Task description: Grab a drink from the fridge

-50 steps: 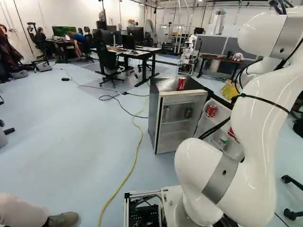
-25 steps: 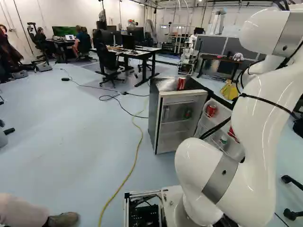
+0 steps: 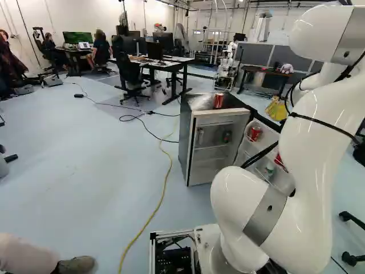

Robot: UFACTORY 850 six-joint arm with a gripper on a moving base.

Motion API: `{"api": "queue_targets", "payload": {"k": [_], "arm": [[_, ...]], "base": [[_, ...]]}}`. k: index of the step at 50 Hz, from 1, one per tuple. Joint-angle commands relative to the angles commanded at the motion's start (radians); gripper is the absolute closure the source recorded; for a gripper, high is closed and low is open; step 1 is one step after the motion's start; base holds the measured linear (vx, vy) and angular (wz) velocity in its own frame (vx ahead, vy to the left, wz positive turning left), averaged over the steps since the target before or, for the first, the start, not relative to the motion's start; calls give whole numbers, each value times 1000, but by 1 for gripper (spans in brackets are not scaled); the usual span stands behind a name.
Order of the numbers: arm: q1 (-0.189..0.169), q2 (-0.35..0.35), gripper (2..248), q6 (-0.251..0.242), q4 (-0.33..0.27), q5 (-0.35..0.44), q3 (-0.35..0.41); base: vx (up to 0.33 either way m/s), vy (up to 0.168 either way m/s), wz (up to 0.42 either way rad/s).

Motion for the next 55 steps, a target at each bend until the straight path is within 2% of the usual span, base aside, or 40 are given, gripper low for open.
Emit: {"api": "queue_targets", "payload": {"k": [55], "arm": [[2, 133, 3, 0, 0, 0, 175]], "base": [[0, 0, 0]]}}
